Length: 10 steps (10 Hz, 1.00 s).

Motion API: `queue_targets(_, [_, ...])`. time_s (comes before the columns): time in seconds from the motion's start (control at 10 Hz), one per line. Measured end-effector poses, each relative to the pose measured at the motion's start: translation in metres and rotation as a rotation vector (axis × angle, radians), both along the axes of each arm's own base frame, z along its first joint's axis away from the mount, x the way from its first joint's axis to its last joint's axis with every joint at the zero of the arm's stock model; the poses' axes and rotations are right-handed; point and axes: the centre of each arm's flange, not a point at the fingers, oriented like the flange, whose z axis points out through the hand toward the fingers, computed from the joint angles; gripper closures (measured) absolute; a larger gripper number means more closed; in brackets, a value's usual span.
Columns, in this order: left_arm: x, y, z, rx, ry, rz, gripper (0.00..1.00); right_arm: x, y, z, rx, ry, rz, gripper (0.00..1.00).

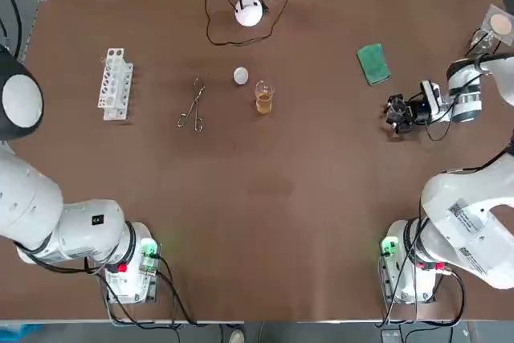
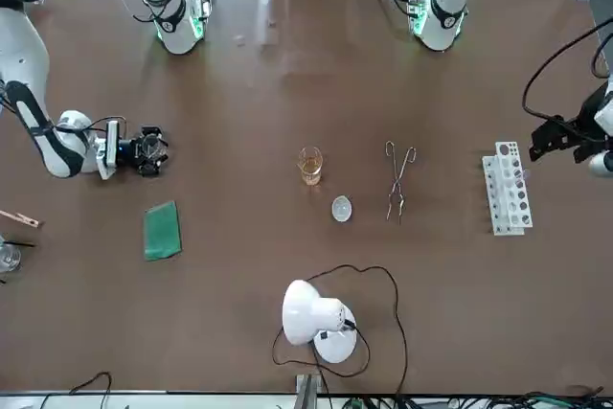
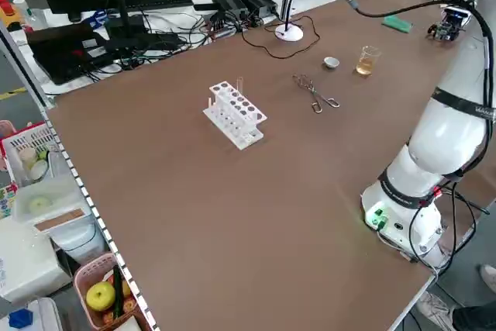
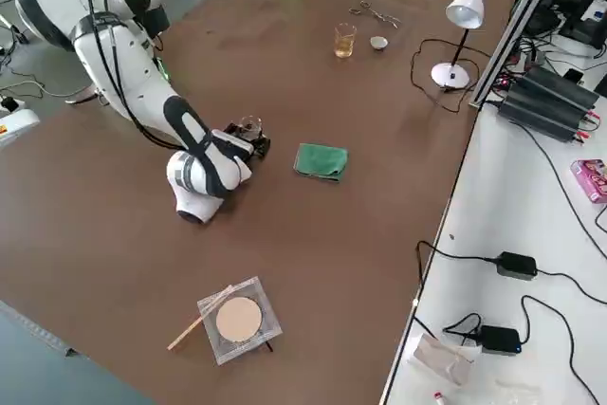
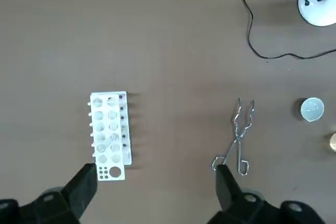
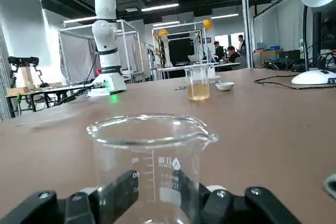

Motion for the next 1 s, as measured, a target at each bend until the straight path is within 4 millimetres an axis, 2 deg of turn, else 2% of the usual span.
queue_targets(0.3, [0.0,-0.002,0.0,0.0,-0.002,-0.003,0.0,0.002,0.001,0.005,-0.003,0.013,0.009,0.61])
queue_targets(0.7, [0.0,0.001,0.0,0.0,-0.002,0.001,0.0,0.012,0.001,0.029,-0.049,0.001,0.033,0.61])
queue_targets(1.0, [0.0,0.003,0.0,0.0,-0.002,0.004,0.0,0.011,0.007,0.023,-0.086,0.005,0.035,0.61])
